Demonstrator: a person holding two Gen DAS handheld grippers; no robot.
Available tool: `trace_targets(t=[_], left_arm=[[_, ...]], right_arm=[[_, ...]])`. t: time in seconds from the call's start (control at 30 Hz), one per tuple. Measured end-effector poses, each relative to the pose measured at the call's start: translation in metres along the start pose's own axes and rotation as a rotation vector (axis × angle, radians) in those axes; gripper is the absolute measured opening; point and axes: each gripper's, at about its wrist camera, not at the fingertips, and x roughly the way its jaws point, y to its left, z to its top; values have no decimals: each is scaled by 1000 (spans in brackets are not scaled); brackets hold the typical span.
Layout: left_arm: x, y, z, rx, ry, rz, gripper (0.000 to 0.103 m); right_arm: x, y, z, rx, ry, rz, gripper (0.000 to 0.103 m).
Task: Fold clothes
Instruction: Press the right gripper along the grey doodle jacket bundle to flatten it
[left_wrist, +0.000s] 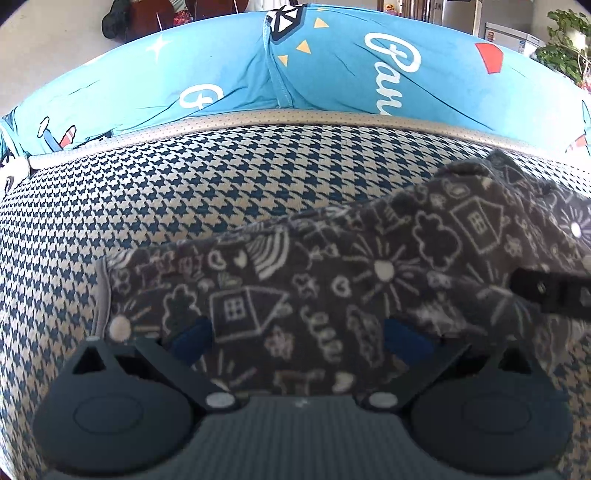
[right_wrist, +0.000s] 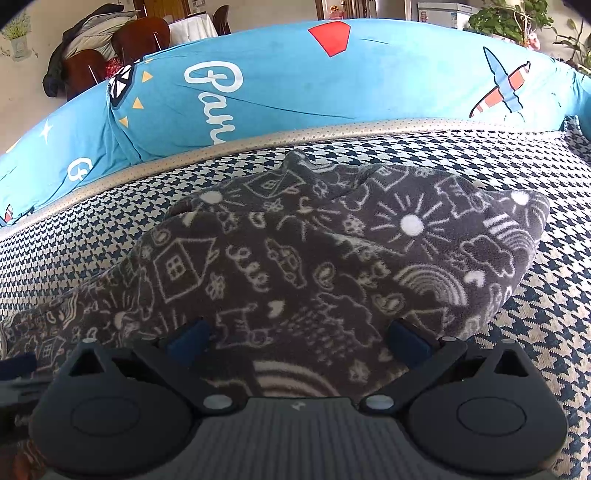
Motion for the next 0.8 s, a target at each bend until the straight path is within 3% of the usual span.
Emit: trace_targets(t=[0.27, 0.8], left_arm=[[-24, -10, -30, 38, -23, -8, 103], [-37, -29, -31, 55, -50, -72, 103]], right_arm=[[2, 1, 2, -1, 7, -4, 103], [1, -1, 2, 7, 19, 2, 103]])
